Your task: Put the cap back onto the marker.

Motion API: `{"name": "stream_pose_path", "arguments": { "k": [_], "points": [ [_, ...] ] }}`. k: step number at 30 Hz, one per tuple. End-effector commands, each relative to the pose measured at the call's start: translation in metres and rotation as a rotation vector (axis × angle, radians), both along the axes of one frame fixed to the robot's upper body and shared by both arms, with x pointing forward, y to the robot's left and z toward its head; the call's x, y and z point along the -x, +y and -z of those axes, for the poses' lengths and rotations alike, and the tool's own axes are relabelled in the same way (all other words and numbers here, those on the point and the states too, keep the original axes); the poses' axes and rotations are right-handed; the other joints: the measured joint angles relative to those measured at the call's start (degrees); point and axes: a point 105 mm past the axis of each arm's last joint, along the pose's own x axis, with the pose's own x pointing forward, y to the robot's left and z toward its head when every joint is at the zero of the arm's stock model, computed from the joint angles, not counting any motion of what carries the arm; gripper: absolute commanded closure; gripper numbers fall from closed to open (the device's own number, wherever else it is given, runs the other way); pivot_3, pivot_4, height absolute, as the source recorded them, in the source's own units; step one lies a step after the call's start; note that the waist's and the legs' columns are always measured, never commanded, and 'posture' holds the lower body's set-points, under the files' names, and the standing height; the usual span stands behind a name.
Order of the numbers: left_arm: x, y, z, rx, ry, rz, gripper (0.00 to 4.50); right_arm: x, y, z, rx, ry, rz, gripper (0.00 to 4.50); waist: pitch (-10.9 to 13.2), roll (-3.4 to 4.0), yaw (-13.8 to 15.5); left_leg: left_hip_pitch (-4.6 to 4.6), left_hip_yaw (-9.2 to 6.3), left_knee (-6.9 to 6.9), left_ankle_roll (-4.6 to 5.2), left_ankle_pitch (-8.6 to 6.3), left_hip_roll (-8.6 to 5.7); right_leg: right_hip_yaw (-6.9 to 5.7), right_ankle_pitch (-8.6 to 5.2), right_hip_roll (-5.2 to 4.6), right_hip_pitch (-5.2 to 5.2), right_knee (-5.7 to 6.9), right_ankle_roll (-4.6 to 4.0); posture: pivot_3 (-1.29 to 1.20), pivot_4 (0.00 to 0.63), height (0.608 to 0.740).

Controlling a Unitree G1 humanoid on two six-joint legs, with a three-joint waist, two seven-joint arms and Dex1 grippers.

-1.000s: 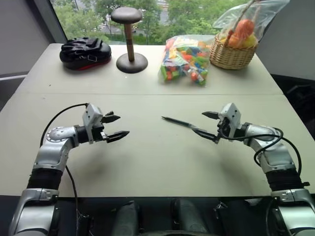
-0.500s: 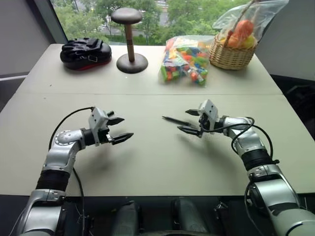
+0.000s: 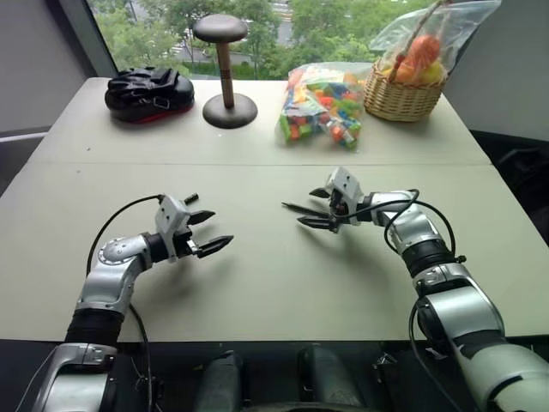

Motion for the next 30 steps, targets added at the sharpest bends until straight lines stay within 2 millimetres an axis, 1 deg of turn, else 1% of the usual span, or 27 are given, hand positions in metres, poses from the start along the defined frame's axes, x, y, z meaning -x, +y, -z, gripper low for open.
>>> {"name": "stream_pose_path", "arguments": {
  "k": [1,5,10,17,18,19,20,24,26,30],
  "points": [
    [0.001,-0.001,-0.006,0.012,-0.040,-0.008,0.05,-0.005,0.006,-0.011,-0.006,-0.031,-0.014,0.00,0.0,0.00,-0.1,0.00,0.01,0.00,-0.01,0.01,0.00,0.00,0.00,-0.01,0.00,0.00,0.00,0.00,0.150,0.740],
    [0.001,-0.001,-0.004,0.018,-0.036,-0.021,0.05,-0.006,0.010,-0.008,-0.019,-0.030,-0.005,0.00,0.0,0.00,-0.2,0.02,0.00,0.01,-0.01,0.01,0.01,0.00,0.00,-0.02,0.00,0.07,0.00,0.00,0.150,0.740],
    [0.001,-0.001,-0.003,0.019,-0.035,-0.025,0.05,-0.007,0.019,-0.007,-0.091,-0.008,0.017,0.00,0.0,0.00,-0.4,0.11,0.01,0.02,-0.04,0.02,0.03,0.01,0.00,-0.01,-0.01,0.25,0.00,0.00,0.150,0.740],
    [0.001,-0.002,0.000,0.015,-0.029,-0.023,0.05,-0.005,0.026,0.000,-0.080,-0.010,0.008,0.00,0.0,0.00,-0.3,0.11,-0.01,0.04,-0.12,0.07,0.05,0.01,0.00,-0.03,-0.04,0.33,-0.01,0.00,0.150,0.740],
    [0.000,-0.002,0.000,0.015,-0.029,-0.024,0.00,-0.005,0.025,0.001,-0.072,-0.014,0.010,0.54,0.0,-0.01,-0.3,0.10,-0.01,0.04,-0.11,0.07,0.05,0.01,0.00,-0.04,-0.04,0.33,-0.01,0.00,0.150,0.740],
    [0.000,-0.002,0.000,0.014,-0.029,-0.024,0.00,-0.005,0.025,0.001,-0.066,-0.016,0.011,0.80,0.0,0.00,-0.3,0.10,-0.01,0.04,-0.11,0.06,0.05,0.01,0.00,-0.04,-0.04,0.33,-0.01,0.00,0.150,0.740],
    [0.000,-0.002,0.000,0.014,-0.029,-0.025,0.00,-0.005,0.024,0.002,-0.061,-0.016,0.012,1.26,0.0,-0.01,-0.3,0.10,-0.01,0.03,-0.11,0.06,0.05,0.01,0.00,-0.04,-0.04,0.33,-0.01,0.00,0.150,0.740],
    [-0.002,0.000,-0.002,0.014,-0.035,-0.036,0.00,-0.004,0.017,0.008,-0.033,-0.010,0.019,3.48,0.0,0.00,-0.3,0.10,-0.01,0.04,-0.11,0.06,0.05,0.01,0.00,-0.04,-0.04,0.32,-0.01,0.00,0.150,0.740],
    [-0.002,0.001,-0.002,0.013,-0.037,-0.040,0.00,-0.003,0.015,0.009,-0.026,-0.011,0.019,4.46,0.0,-0.01,-0.3,0.11,-0.02,0.03,-0.11,0.06,0.05,0.01,0.00,-0.05,-0.04,0.32,-0.01,0.00,0.150,0.740],
    [-0.001,0.003,-0.005,0.010,-0.045,-0.047,0.00,-0.002,0.011,0.005,-0.003,-0.046,0.007,4.46,0.0,-0.01,-0.1,0.10,-0.02,0.04,-0.11,0.06,0.05,0.01,0.00,-0.06,-0.04,0.32,-0.01,0.00,0.150,0.740]
  ]
}}
